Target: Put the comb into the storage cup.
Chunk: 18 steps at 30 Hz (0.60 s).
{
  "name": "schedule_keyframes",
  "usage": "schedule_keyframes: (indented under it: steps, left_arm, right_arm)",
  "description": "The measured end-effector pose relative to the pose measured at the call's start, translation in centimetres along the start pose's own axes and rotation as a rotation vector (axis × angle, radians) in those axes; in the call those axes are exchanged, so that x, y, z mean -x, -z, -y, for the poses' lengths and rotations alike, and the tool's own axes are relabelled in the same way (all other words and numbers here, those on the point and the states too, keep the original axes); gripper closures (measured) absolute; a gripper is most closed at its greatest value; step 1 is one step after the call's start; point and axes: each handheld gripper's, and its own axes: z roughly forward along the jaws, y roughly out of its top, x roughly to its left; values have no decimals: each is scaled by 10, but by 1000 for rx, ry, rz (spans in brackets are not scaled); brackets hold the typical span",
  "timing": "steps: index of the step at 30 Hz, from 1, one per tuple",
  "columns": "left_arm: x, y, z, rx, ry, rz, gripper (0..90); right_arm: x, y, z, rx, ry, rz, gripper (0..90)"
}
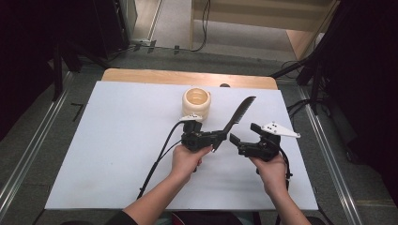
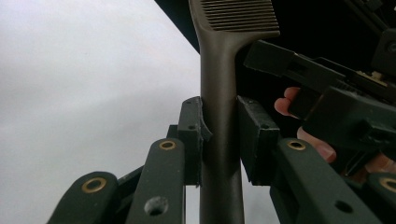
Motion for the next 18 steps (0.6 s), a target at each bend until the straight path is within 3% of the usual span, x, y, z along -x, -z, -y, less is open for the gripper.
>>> schedule_keyframes:
  steps: [14,18]
  left_arm:
    - [3,-5,3,13,-4,4,732]
    - [4,-6,4,11,-13,3,732]
  right_arm:
    - [-2,-17,-4,-6,-37,20,0]
    - [-1,-19,-5,4,-48,11,50]
